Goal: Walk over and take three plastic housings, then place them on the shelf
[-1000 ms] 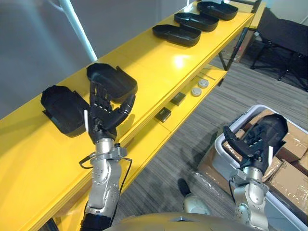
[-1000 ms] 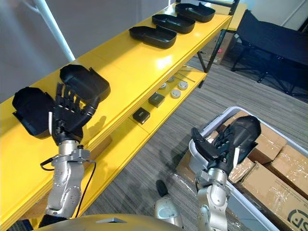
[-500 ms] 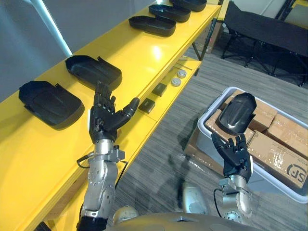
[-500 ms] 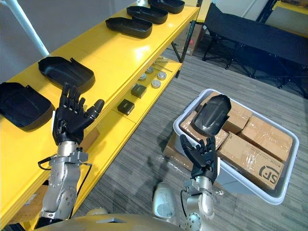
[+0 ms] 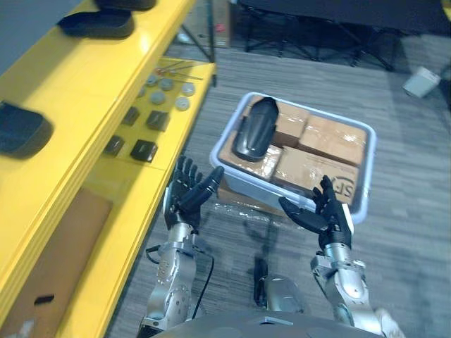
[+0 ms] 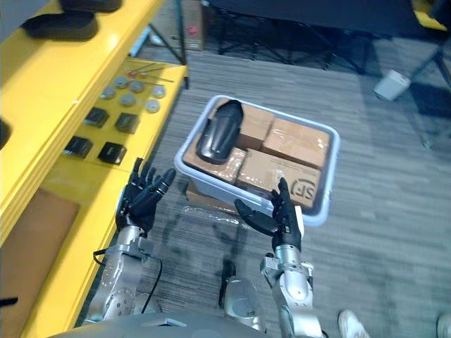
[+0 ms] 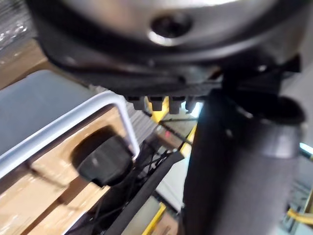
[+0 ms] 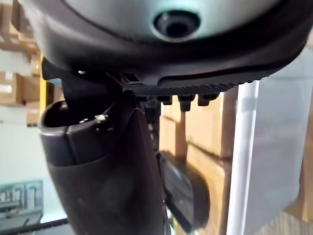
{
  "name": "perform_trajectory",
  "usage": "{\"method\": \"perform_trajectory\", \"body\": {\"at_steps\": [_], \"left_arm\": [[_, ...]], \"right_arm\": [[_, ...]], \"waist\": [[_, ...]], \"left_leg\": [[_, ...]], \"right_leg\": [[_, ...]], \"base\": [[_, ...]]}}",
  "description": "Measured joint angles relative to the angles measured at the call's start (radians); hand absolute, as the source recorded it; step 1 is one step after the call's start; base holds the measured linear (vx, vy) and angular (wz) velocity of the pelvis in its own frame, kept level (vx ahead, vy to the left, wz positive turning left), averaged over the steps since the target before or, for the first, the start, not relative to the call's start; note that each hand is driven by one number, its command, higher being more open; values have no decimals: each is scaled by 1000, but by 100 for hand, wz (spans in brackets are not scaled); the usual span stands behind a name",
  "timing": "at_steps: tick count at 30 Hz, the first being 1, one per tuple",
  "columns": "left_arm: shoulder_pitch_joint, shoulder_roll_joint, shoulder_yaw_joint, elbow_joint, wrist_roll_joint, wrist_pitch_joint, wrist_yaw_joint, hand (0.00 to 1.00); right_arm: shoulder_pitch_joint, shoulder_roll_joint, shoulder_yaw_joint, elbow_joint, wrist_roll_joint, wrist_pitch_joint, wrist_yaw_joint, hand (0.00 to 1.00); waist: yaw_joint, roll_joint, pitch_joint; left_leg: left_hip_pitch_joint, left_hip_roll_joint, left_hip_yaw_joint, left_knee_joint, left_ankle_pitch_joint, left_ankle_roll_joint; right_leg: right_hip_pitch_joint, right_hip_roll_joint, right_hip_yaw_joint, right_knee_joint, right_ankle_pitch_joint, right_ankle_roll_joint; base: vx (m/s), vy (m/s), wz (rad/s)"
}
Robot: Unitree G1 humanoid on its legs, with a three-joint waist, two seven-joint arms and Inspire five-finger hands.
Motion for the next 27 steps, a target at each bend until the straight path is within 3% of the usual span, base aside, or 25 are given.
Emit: {"method": "perform_trajectory", "body": {"at_steps": [3,9,11,13,17,21,27], "left_arm": [[-24,5,-14,-1,0,0,-1,100],[-53,24,-8,-3,5,0,-29,100],[-55,26,-4,-21,8,3,-38,100],[-59,46,-4,-41,23,9,-43,100],[-62,71,0,-41,44,40,-47,100],[-101,93,-3,-40,44,48,-69,100],[-102,91,-28,-12,43,46,-130,100]], "right_arm": [[10,4,7,-2,-2,0,-20,100],[-35,19,52,9,-36,-2,-140,100],[-96,21,44,46,-36,-10,-185,100],[-196,37,0,149,-32,-10,-238,100],[-387,29,-112,308,18,-9,-296,100],[-729,-135,-190,517,99,1,-335,100],[-1042,-363,-171,776,219,-1,-250,100]], "waist": [[-4,-5,-1],[3,-2,0],[5,-9,3],[28,-27,14],[53,-40,43],[77,-38,127],[109,-1,192]], "left_leg": [[14,-31,-10,-62,24,-28],[15,-99,-10,-133,49,-27],[-1,-119,-14,-131,48,-26],[-24,-140,-17,-123,46,-17],[-87,-155,-44,-67,35,-6],[-178,-157,-83,14,27,-1],[-256,-151,-129,87,11,3]], "right_leg": [[-30,-8,4,-9,46,21],[-27,-51,-1,-84,130,56],[-17,-68,-4,-135,170,68],[4,-87,-14,-215,223,77],[7,-105,-36,-271,269,78],[-21,-109,-63,-283,298,72],[-36,-107,-99,-290,319,68]], "base": [[-1,38,-29],[-27,114,1],[-84,131,3],[-110,108,7],[-107,54,23],[-112,3,22],[-92,29,18]]}}
